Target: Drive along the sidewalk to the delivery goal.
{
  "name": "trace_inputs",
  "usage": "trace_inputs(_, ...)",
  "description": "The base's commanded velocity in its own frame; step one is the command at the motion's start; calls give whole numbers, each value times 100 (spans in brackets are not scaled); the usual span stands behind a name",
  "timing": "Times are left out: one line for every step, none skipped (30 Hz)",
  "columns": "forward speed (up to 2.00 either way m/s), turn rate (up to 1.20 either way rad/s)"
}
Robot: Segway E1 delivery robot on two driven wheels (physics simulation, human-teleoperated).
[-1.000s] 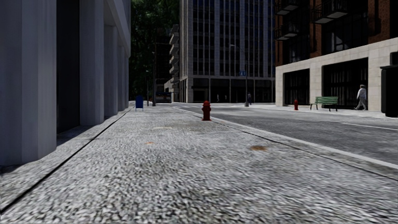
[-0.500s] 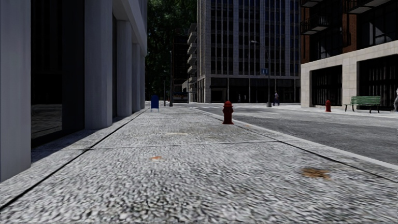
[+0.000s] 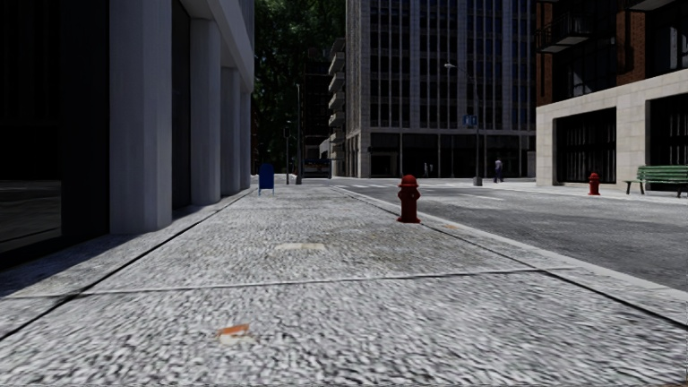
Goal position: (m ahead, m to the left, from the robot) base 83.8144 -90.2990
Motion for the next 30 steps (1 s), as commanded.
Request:
trace_inputs(200,31)
trace_inputs(200,31)
trace_inputs(200,31)
trace_inputs(200,31)
trace_inputs(200,31)
trace_inputs(200,31)
trace_inputs(200,31)
trace_inputs(200,31)
trace_inputs(200,31)
trace_inputs(200,31)
trace_inputs(200,31)
trace_inputs(200,31)
trace_inputs(200,31)
trace_inputs(200,31)
trace_inputs(200,31)
trace_inputs(200,31)
trace_inputs(200,31)
trace_inputs(200,28)
trace_inputs(200,14)
trace_inputs(200,0)
trace_inputs(200,0)
trace_inputs(200,0)
trace_inputs(200,0)
trace_inputs(200,0)
trace_inputs(200,0)
trace_inputs(200,0)
trace_inputs(200,0)
trace_inputs(200,0)
trace_inputs(200,0)
trace_inputs(200,0)
